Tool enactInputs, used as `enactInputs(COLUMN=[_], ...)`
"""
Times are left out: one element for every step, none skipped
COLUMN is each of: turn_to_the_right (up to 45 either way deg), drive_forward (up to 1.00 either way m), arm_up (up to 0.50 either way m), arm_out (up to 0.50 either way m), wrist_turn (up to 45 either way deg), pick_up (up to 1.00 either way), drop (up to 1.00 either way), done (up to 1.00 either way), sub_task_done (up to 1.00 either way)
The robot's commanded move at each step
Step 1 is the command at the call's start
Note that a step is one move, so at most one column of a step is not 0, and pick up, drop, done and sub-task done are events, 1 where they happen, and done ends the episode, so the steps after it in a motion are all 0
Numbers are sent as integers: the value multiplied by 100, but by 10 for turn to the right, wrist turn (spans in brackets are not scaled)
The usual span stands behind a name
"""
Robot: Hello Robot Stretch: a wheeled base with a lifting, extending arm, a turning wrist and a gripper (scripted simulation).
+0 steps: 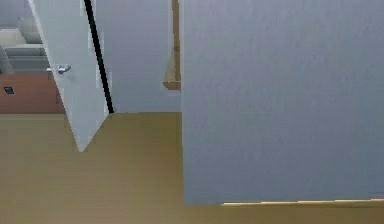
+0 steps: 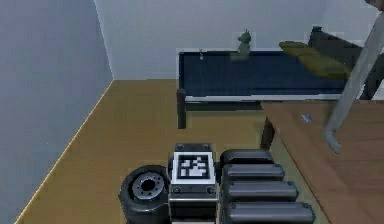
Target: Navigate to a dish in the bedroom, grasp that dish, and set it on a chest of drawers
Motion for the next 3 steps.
enactInputs(turn_to_the_right=[-450,-450,0], drive_forward=[0,0,60], arm_up=[0,0,0], arm_out=[0,0,0], wrist_turn=[0,0,0], pick_up=[0,0,0], drop=[0,0,0], done=[0,0,0], sub_task_done=[0,0,0])
